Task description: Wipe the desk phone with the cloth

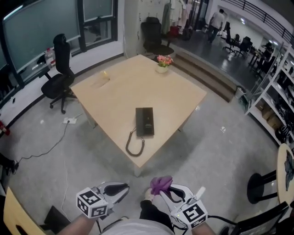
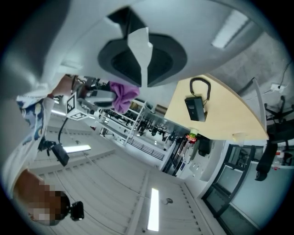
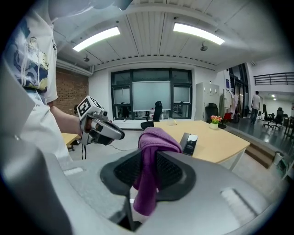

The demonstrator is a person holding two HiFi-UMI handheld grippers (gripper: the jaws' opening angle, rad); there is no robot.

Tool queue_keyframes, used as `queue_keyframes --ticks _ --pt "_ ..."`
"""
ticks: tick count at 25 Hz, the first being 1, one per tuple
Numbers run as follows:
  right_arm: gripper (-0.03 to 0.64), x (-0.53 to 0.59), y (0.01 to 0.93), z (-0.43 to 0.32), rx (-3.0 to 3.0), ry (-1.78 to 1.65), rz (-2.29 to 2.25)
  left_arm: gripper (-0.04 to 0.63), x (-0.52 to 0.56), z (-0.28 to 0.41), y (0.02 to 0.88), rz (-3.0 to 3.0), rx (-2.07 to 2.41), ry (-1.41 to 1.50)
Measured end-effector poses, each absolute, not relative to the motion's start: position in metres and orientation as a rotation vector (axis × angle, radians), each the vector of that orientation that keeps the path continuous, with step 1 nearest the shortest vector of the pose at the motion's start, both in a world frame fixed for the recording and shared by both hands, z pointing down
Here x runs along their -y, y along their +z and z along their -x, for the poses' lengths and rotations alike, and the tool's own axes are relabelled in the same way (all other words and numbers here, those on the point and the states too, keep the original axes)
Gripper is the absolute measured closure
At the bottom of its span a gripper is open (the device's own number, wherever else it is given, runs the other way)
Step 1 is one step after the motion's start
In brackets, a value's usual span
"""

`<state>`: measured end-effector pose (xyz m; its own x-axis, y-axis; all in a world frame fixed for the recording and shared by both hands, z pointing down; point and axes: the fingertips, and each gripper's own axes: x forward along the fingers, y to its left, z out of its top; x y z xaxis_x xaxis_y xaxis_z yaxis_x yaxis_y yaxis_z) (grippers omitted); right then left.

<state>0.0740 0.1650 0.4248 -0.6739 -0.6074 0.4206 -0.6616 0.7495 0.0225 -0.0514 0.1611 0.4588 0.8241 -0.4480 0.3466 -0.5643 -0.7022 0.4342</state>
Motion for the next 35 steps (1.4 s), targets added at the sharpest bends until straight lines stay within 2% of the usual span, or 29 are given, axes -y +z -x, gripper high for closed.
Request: queue_keyframes --ticks 5,11,24,30,33,35 --pt "0.528 -0.091 0.414 -0.096 2.581 0.14 -0.91 0.537 -0.087 0.037 0.461 -2.434 0.811 0.301" --pt "0.528 -0.035 0.424 -0.121 2.568 0.176 -0.881 0.485 -0.018 0.038 0.478 -2.319 0.876 0.306" --pt "0.528 0.035 0.43 -0.105 2.467 0.322 -1.033 0.359 0.143 0.057 0.59 -2.053 0.705 0.286" --pt "0.528 0.051 0.424 -0.088 2.356 0.368 -1.149 0.308 0.192 0.039 0.619 -1.98 0.539 0.216" --pt "0.528 0.049 0.424 -0.082 2.298 0.405 -1.223 0.305 0.194 0.021 0.624 -1.947 0.414 0.176" --pt "0.528 0.049 0.427 -0.08 2.271 0.43 -1.249 0.333 0.198 0.01 0.621 -1.911 0.335 0.128"
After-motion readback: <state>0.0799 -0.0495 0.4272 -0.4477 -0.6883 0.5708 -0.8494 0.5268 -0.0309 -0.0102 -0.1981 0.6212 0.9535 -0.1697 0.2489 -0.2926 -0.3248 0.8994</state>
